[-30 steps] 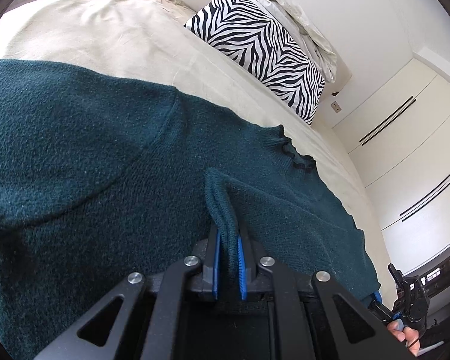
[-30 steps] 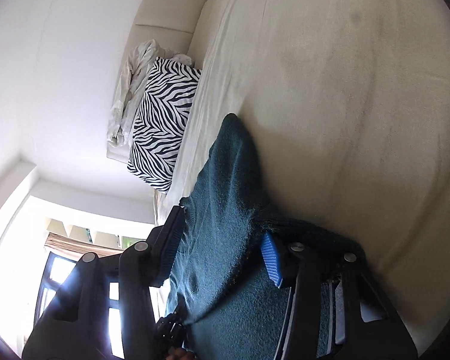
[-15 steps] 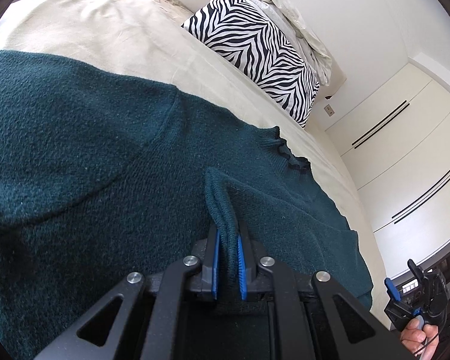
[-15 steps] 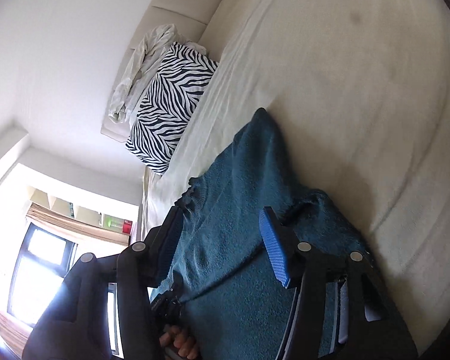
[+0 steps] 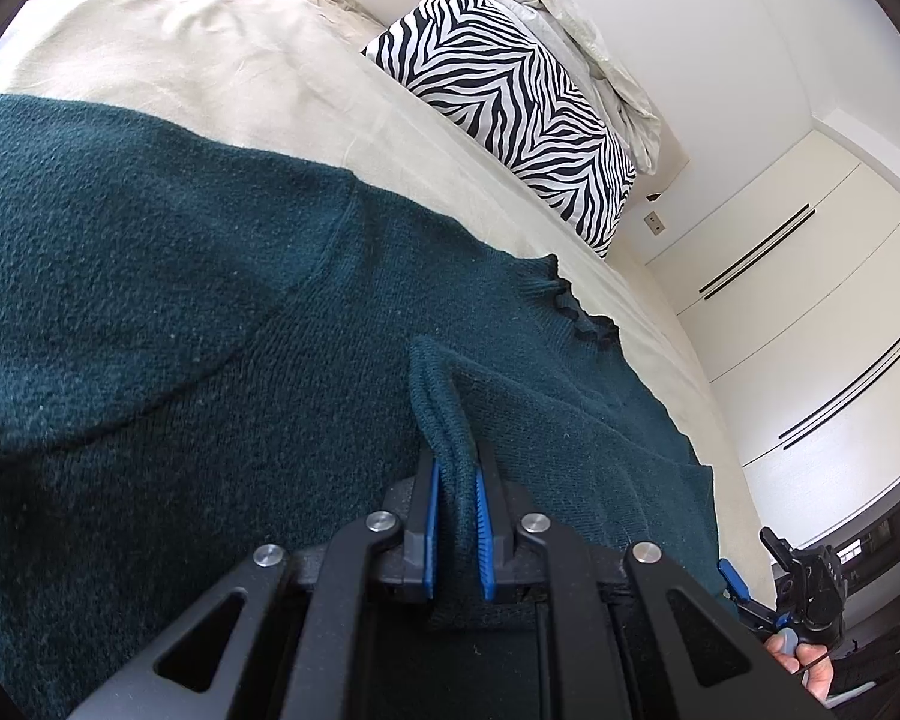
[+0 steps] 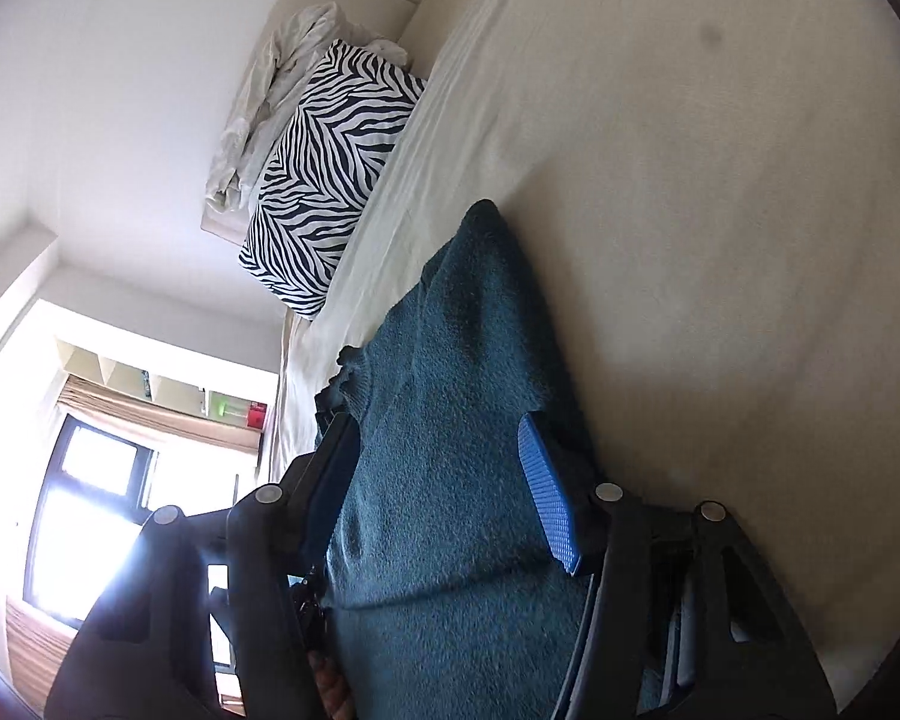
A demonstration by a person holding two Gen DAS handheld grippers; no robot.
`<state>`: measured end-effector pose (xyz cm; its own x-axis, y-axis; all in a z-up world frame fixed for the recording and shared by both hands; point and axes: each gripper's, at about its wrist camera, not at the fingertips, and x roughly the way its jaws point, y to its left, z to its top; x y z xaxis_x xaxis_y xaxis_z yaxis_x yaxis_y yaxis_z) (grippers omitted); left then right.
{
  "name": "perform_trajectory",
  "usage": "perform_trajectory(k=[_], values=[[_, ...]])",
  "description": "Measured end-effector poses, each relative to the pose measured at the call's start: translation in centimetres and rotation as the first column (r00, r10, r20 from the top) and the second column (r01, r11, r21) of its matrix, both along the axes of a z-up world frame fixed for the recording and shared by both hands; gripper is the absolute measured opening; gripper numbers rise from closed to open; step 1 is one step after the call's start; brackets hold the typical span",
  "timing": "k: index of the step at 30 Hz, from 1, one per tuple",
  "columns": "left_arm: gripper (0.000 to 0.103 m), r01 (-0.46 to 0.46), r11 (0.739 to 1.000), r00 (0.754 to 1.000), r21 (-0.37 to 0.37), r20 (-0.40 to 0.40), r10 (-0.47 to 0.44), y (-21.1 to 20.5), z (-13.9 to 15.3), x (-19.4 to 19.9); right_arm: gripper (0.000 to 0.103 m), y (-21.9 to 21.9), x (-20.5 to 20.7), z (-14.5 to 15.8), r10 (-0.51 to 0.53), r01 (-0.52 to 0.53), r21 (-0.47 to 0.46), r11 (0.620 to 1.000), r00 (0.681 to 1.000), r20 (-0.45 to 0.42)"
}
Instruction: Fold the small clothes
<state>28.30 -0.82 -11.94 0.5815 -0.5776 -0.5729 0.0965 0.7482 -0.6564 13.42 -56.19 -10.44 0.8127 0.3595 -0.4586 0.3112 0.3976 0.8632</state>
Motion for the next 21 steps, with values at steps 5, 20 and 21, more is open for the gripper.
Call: perform_trajectory(k=[5,20,21], values=[[0.077,-0.074,0.995,0.997,-0.064,0.032,0.076,4.9,3.6,-3.6,0.058,0.2,-7.7,3.0,-0.073,0.073,-0.060,0.996,0.997,-0.004],[0.081,-0.732,0.549,0.665,-0.403,-0.253,0.702,36.8,0.6,-16.2,0.058,11.6,-11.9,6.4,0.095,-0.094,-0.049,0.994,0.995,0.016],[0.078,-0.736,0.544,0.662,-0.403,-0.259,0.703,37.1,0.4,-15.9,0.058,12.1,-11.9,6.6,0.102,-0.101,-0.049,0.994,0.995,0.015]])
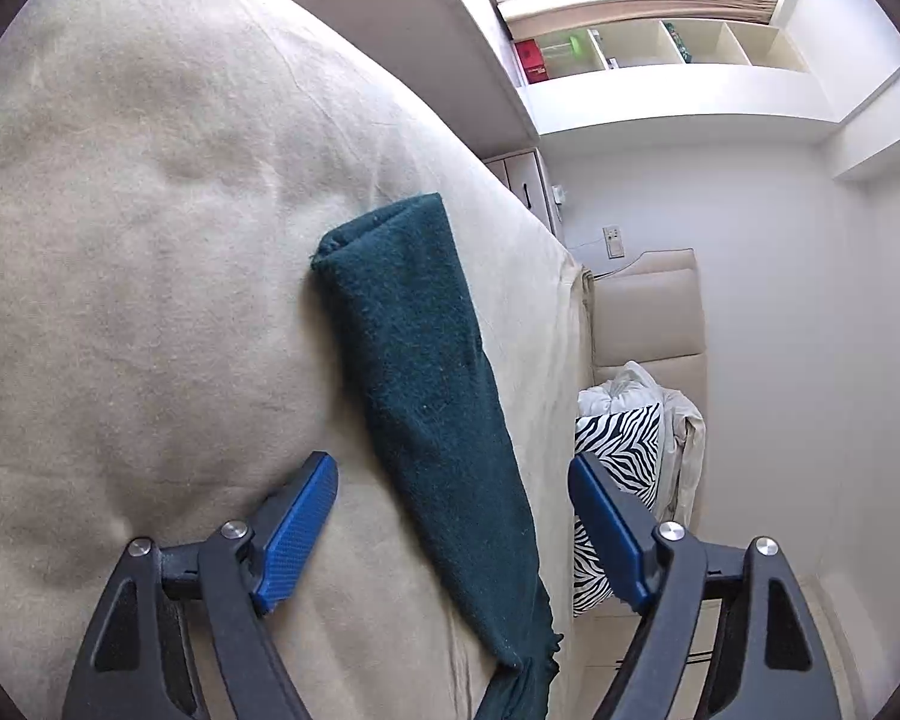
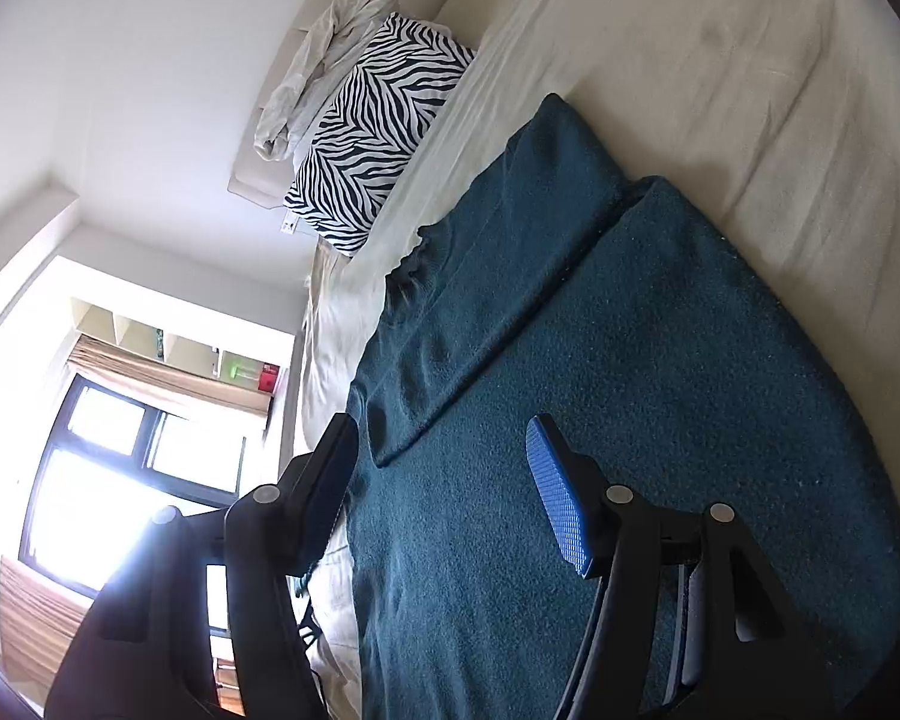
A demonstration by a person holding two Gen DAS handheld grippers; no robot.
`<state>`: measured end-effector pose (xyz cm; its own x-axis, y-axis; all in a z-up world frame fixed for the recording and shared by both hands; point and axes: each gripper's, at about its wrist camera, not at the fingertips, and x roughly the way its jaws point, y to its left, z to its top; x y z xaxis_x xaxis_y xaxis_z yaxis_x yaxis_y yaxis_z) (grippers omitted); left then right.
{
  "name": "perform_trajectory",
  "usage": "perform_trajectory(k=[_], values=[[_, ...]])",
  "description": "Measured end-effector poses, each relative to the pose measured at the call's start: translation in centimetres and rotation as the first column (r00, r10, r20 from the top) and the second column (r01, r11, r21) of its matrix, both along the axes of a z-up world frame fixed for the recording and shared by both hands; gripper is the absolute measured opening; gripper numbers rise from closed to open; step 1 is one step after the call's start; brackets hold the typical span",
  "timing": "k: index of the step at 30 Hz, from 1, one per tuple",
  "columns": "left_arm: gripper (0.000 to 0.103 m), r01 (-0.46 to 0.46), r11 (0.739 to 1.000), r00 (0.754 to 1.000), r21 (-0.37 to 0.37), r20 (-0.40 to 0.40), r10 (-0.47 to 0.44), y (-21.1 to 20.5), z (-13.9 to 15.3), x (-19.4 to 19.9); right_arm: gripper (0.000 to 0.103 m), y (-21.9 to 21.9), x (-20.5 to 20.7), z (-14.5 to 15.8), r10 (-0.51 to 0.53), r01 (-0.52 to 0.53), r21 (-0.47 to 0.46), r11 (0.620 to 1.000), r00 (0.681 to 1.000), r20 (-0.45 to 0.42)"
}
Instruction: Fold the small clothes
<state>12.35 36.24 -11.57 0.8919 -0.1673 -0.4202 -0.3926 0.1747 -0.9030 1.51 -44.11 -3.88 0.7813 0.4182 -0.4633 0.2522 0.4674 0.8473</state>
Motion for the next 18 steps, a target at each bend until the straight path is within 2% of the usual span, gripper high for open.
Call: perform_trajectory(k=[3,7,10,12,13,14,15,17,18], values=[[0.073,-0.011,1.000,1.000,0.002,0.021,0.011,0.7,0.1,0.9,0.058,1.0,0.3,0.4,0.007,-0.008,-0.013,1.000,1.000,-0.010],[0.065,-0.034,0.999,0.999,0.000,0.010,0.034,2.2,-0.5,2.5,0.058,1.3,-0.2,0.8,0.002,-0.003,-0.032,0.999,1.000,-0.025],[0.053,-0.029,0.999,1.000,0.024,-0.004,0.029,2.5,-0.4,3.9,0.058,1.5,-0.2,0.7,-0.001,-0.001,-0.041,0.999,0.999,-0.034],[0.034,-0.016,0.998,0.999,0.053,-0.027,0.018,2.3,-0.1,5.1,0.058,1.8,0.0,0.5,0.004,-0.006,-0.048,0.999,0.999,-0.040],[0.028,-0.010,0.998,0.999,0.067,-0.042,0.013,2.2,0.0,5.6,0.058,2.0,0.2,0.4,0.009,-0.012,-0.051,0.999,0.999,-0.042],[0.017,-0.002,0.996,0.998,0.086,-0.058,0.007,2.0,0.1,6.0,0.058,2.3,0.4,0.3,0.017,-0.020,-0.054,0.998,0.999,-0.044],[0.010,0.010,0.993,0.998,0.121,-0.067,-0.002,1.6,0.6,6.4,0.058,2.6,0.5,0.3,0.025,-0.027,-0.056,0.998,0.999,-0.045],[0.008,0.060,0.968,0.996,0.245,-0.072,-0.044,-0.2,2.6,7.6,0.058,3.0,0.9,0.3,0.037,-0.040,-0.061,0.997,0.998,-0.044],[0.008,0.098,0.939,0.994,0.329,-0.072,-0.078,-1.6,4.2,8.4,0.058,3.2,1.1,0.2,0.041,-0.044,-0.061,0.997,0.998,-0.046]])
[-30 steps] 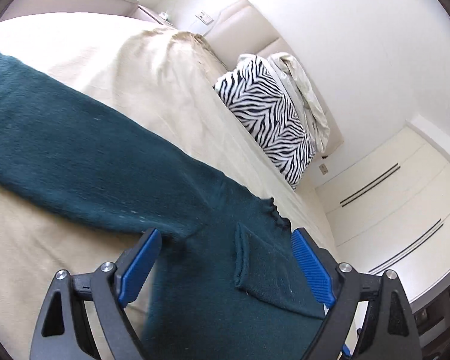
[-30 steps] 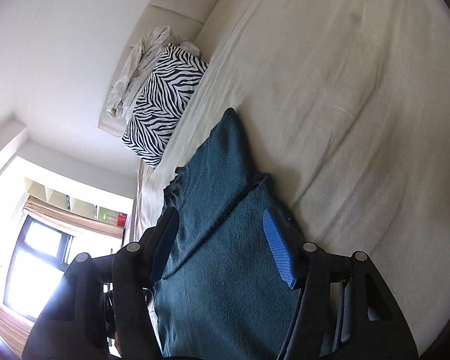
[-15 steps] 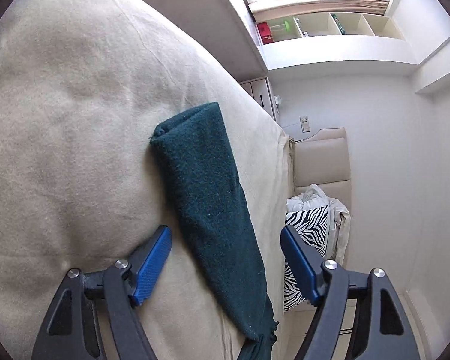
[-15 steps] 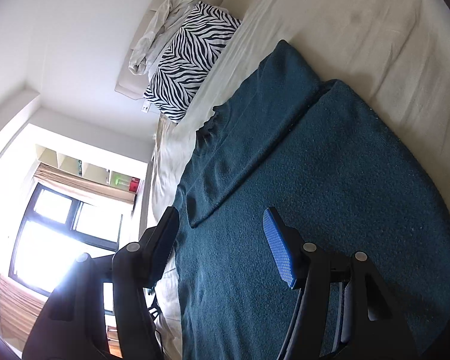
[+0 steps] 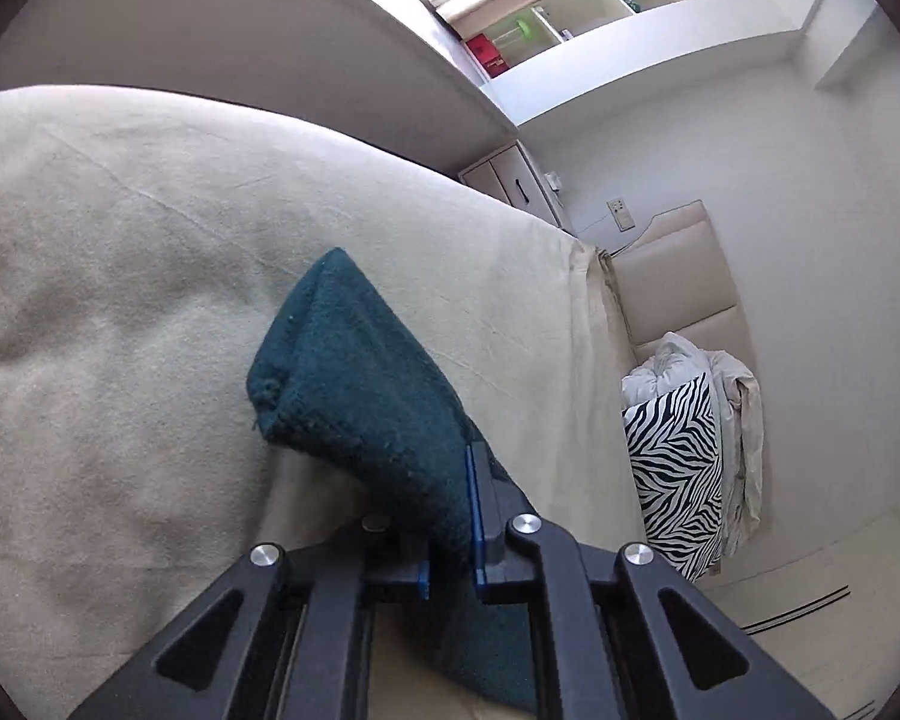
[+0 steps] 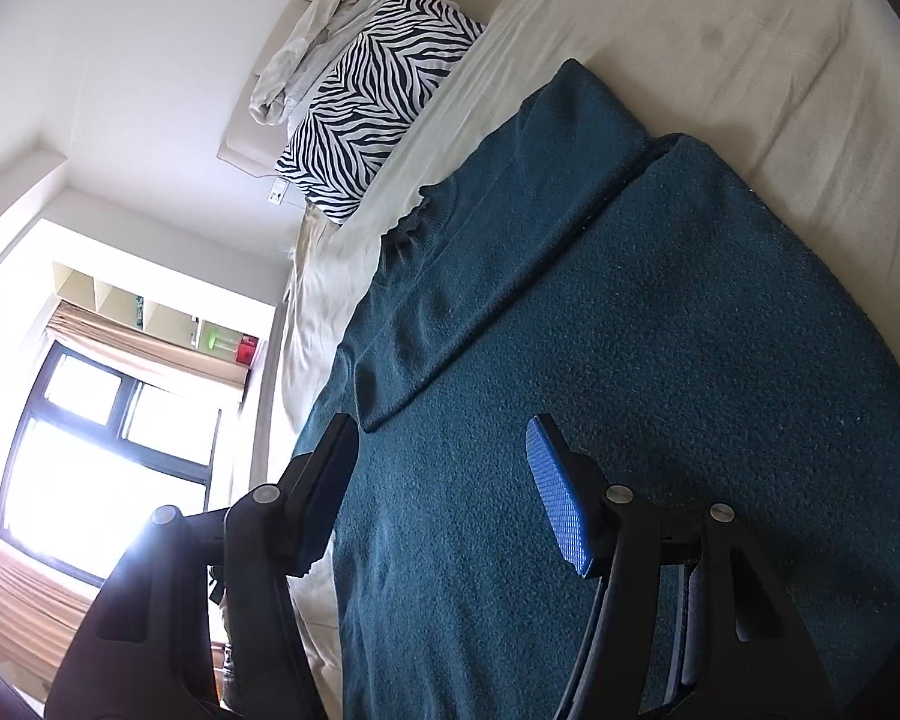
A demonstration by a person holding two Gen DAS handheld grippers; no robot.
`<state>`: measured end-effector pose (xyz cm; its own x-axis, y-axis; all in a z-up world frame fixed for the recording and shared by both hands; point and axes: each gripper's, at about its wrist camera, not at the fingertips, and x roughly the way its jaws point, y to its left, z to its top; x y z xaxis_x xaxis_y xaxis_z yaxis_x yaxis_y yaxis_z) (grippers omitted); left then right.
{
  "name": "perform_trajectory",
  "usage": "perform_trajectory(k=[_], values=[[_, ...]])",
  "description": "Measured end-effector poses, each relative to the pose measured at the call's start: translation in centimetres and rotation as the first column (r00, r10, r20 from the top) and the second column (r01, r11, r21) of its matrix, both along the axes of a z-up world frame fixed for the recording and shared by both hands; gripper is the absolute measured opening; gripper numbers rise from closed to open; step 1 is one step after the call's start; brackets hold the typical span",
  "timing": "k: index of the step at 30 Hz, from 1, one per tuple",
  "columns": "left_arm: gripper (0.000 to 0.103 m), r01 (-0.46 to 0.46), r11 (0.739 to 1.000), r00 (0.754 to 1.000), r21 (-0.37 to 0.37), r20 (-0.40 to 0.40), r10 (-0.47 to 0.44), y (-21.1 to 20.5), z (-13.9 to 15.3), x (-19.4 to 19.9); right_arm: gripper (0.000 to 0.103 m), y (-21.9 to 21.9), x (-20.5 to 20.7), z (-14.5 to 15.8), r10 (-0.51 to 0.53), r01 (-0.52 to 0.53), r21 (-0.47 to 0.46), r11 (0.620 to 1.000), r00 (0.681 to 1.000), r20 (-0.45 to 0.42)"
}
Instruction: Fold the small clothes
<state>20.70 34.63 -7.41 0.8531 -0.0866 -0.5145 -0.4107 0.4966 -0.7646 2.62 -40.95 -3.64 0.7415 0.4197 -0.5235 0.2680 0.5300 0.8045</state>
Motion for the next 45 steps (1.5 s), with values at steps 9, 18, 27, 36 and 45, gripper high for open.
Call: perform_trajectory(k=[9,18,27,36,45], values=[[0.011,0.481,0.281,0.809,0.831,-0.296,-0.508,-29.2,4.4,0.8,0.058,5.0,6.7,0.4,0.155,-0.156,-0.044,0.987,0.988,-0.011],[0.015,0.507,0.230,0.797,0.831,-0.350,-0.493,-31.2,1.8,-0.7,0.058,15.6,18.8,-2.3,0.412,-0.400,0.221,0.890,0.911,-0.010],[0.015,0.480,0.204,0.803,0.853,-0.334,-0.495,-31.7,2.1,-1.3,0.058,22.9,25.0,-7.0,0.467,-0.392,0.438,0.809,0.881,-0.075],[0.053,0.518,0.304,0.776,0.800,-0.289,-0.561,-30.7,2.9,-1.4,0.007,23.2,26.4,-4.6,0.486,-0.459,0.233,0.857,0.871,-0.073],[0.070,0.511,0.473,0.773,0.718,-0.144,-0.617,-28.1,4.6,-2.0,0.007,12.5,26.3,2.4,0.400,-0.406,-0.069,0.911,0.912,-0.091]])
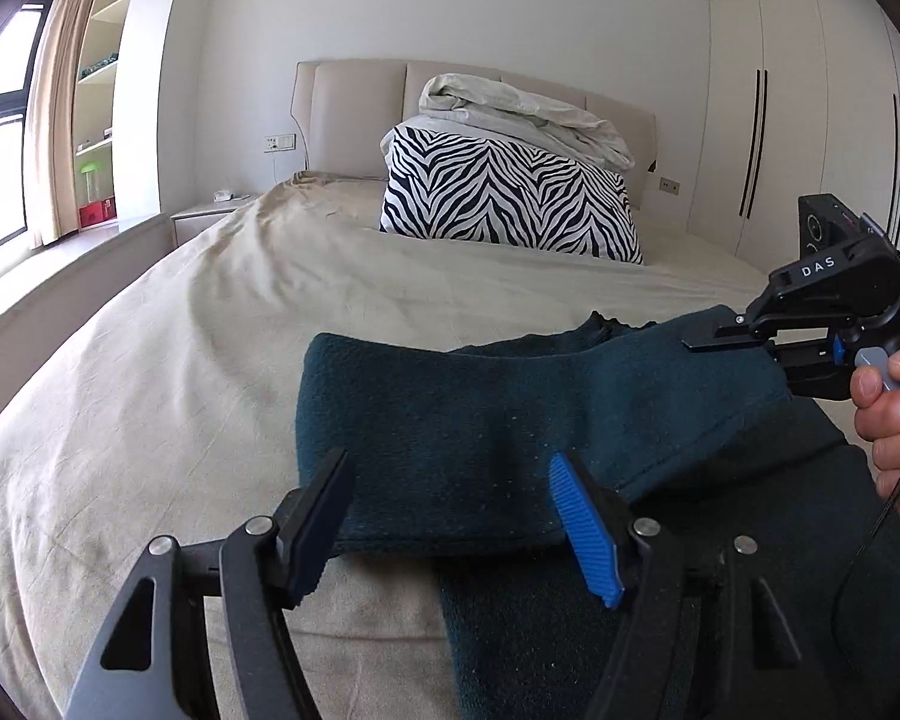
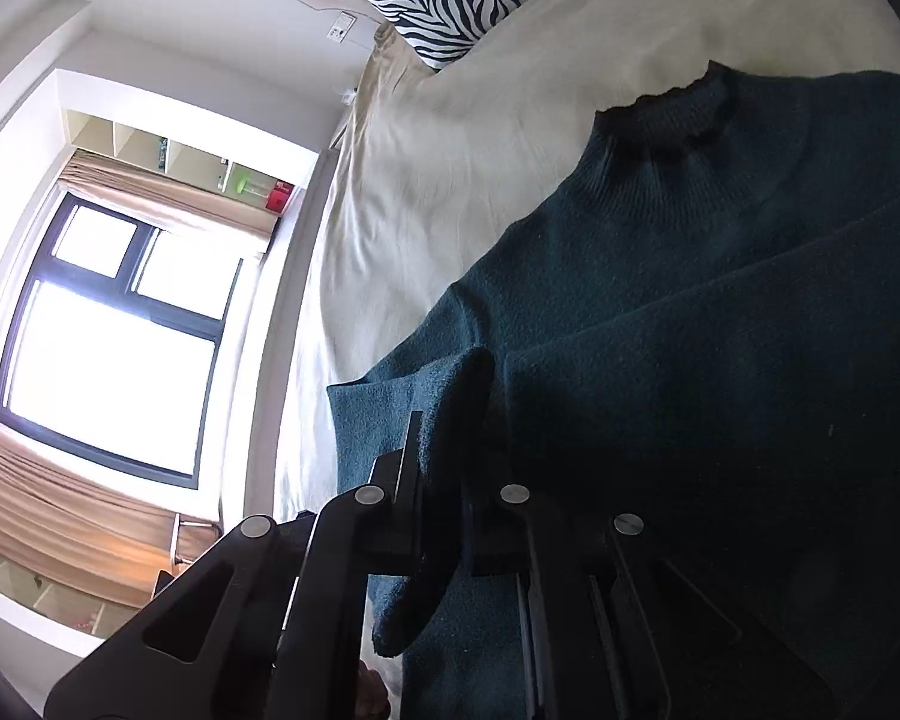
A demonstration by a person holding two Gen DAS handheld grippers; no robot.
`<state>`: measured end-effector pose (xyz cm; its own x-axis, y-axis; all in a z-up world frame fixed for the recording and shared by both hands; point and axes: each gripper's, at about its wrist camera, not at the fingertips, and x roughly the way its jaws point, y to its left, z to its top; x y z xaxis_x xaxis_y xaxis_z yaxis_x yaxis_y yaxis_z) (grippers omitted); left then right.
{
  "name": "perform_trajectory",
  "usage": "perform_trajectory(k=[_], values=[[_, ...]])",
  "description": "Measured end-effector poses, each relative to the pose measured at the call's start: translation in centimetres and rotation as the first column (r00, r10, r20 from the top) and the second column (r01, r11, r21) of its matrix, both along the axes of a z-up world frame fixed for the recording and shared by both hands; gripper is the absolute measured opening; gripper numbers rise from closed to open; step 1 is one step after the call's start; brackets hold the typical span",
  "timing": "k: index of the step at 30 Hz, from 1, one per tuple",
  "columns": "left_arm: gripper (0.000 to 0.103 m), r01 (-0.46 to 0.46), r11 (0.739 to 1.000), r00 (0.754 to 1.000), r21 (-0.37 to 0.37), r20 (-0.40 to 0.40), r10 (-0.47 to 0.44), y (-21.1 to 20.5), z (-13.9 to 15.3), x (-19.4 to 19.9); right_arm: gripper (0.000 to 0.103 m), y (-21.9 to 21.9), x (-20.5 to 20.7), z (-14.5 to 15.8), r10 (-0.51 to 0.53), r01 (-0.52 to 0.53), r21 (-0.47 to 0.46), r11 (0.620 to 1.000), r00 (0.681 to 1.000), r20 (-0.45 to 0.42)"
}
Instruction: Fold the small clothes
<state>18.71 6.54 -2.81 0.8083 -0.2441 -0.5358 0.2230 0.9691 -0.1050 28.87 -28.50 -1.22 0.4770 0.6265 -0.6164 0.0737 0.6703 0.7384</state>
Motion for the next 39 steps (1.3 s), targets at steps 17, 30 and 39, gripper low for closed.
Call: perform_trajectory(k=[17,30,39], values=[[0.030,-0.125,0.929,0.978,-0.348,-0.200,0.057,7.2,-2.2,4.7,0.007,-14.6,-2.8,-4.4,-0.183,0.162,-0.220,0.962,0.980,-0.081],[0.030,0.043,0.968,0.965,-0.247,-0.242,-0.104,-0.8,-1.8,9.8,0.008,-16.6,-2.6,-5.9,-0.214,0.188,-0.254,0.949,0.974,-0.076],[0.029,0.016,0.994,0.949,-0.112,-0.312,-0.050,-3.3,-6.1,10.5,0.008,-16.4,-1.1,-7.3,-0.216,0.190,-0.290,0.938,0.974,-0.062]])
